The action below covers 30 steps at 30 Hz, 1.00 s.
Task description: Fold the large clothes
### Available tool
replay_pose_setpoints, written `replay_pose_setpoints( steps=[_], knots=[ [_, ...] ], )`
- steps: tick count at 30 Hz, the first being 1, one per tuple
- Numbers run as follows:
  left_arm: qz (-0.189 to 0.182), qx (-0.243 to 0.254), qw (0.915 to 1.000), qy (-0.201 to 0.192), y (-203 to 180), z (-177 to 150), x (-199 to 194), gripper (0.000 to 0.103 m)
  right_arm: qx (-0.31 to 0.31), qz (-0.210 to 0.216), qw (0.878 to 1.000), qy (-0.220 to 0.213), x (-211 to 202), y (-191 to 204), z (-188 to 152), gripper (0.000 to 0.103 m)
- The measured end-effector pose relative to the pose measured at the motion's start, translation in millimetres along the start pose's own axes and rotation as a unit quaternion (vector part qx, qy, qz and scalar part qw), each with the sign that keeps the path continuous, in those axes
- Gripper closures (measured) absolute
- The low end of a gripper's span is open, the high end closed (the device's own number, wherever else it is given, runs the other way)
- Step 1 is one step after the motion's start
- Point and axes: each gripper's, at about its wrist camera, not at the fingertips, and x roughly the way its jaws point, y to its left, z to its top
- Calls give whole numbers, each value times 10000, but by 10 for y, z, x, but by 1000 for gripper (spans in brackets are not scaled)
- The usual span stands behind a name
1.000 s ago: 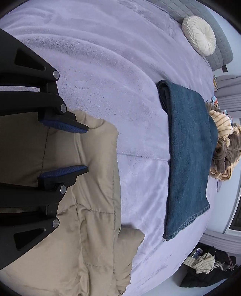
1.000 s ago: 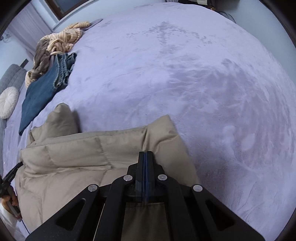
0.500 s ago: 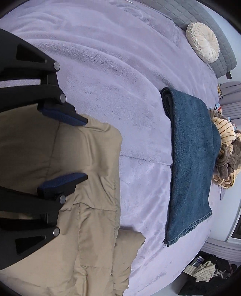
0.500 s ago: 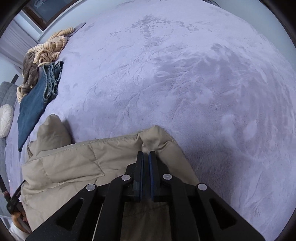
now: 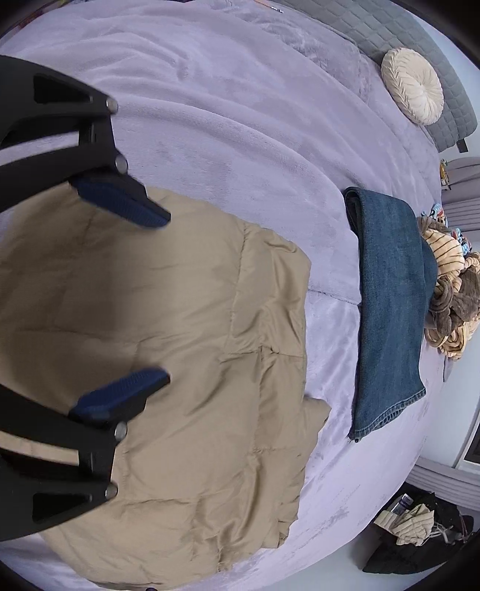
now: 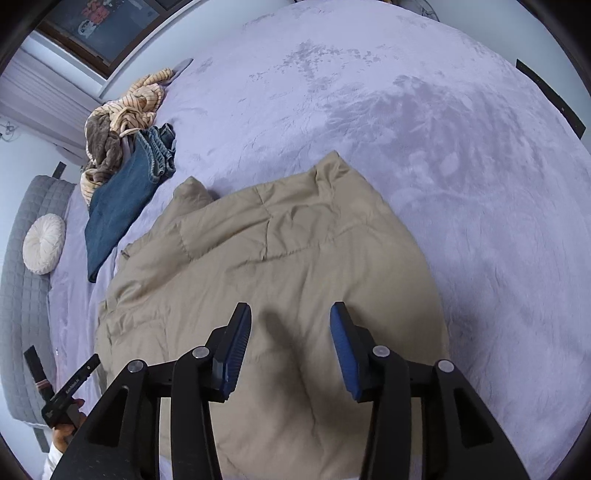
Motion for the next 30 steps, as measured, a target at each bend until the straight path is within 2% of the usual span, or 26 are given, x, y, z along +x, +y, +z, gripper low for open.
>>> replay_pose_setpoints(
  steps=[2,8,12,16,20,25,27,30],
  knots=[
    [0,6,9999,-108,-11,-88,-111,0,42,30,10000,37,-54,-7,-122,47],
    [-27,95,9999,-65,-54,-279,-304,0,261,125,9995,80,-203,-49,-419,40],
    [-242,116,9996,11,-61,-405,-395,0,378,198,9991,66,-296,-65,-597,34],
    [-401,45,9990,179,-52,-541,-430,0,527,348,9980,16,-361,-92,-743,23],
    [-391,-103,9987,323,-5,-696,-434,0,676,436,9968,33,-360,-151,-877,23],
    [-658,-451,9960,394,149,-903,-407,0,877,516,9948,102,-301,-246,-1012,19],
    [-954,-580,9921,572,210,-990,-340,0,954,563,9938,124,-274,-281,-1073,19],
    [-1361,-930,9843,628,315,-1102,-275,0,1044,618,9925,147,-207,-341,-1143,19]
  ],
)
